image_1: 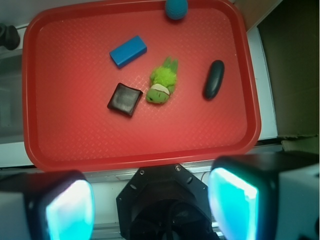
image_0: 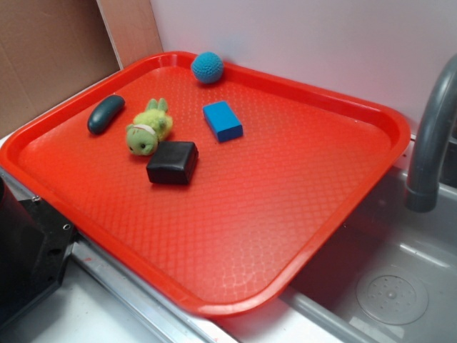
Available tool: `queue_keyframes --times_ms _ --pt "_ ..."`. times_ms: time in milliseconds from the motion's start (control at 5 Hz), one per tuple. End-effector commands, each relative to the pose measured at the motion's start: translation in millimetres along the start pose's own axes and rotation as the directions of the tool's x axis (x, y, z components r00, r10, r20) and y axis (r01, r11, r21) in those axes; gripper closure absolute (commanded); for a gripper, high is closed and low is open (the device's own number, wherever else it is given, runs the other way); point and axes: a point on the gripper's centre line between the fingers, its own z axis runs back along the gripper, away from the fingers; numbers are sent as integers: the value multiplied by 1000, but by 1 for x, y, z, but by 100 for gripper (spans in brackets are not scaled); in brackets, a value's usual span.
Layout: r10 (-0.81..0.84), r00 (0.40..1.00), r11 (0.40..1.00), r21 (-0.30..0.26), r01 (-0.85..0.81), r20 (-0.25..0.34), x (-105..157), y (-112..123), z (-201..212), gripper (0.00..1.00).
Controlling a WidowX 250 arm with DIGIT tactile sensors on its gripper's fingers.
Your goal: Grab the green animal.
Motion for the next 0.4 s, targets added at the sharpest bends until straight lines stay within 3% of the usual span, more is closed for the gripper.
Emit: queue_keyframes --times_ms 0,200 --pt "0 1000 1000 0 0 0 0 0 0 0" --pt "134 991 991 -3 -134 7 15 8 -11 0"
